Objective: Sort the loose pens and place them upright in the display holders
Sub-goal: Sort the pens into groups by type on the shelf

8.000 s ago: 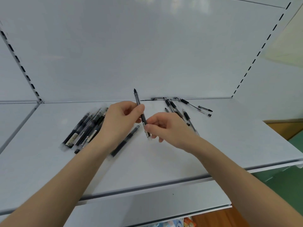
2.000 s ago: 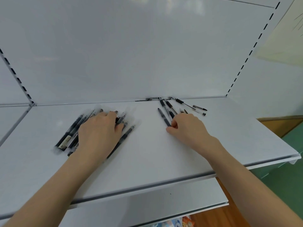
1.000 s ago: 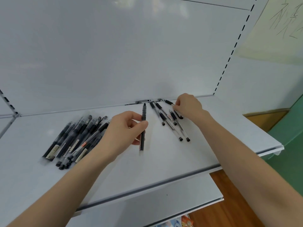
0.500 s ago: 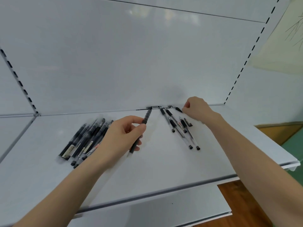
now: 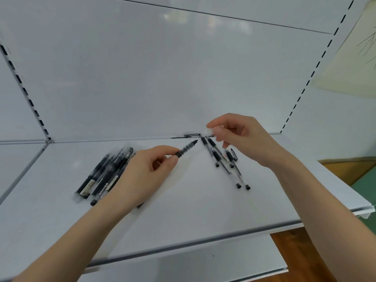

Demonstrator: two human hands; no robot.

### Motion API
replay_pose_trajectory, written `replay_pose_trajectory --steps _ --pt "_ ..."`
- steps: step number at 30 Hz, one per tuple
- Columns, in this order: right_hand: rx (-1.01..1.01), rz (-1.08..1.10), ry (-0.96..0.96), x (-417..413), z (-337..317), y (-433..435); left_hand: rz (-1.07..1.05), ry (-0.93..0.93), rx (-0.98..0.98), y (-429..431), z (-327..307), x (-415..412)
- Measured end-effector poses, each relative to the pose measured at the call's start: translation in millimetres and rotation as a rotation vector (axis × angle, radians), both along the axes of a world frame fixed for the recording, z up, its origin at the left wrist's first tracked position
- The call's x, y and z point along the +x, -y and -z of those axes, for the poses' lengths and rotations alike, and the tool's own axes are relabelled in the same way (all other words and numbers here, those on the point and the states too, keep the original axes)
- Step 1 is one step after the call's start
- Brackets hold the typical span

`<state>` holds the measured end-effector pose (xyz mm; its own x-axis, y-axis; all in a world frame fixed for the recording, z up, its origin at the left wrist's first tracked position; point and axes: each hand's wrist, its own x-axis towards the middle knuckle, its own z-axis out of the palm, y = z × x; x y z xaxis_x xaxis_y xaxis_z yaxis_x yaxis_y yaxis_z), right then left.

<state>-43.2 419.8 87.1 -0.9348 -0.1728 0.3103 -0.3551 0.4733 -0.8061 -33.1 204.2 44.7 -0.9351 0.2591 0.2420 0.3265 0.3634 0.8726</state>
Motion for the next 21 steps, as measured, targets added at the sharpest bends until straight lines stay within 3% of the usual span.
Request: replay_pose_trajectory --steps 8,21 --pt "0.141 -0.096 0.056 7.5 -4.7 9.8 0.062 0.023 -0.025 0.6 1.2 0.4" --pt "0.122 -0.117 0.083 15.2 0.1 20.0 0.079 -0.023 -0.039 1.2 -2.2 6.1"
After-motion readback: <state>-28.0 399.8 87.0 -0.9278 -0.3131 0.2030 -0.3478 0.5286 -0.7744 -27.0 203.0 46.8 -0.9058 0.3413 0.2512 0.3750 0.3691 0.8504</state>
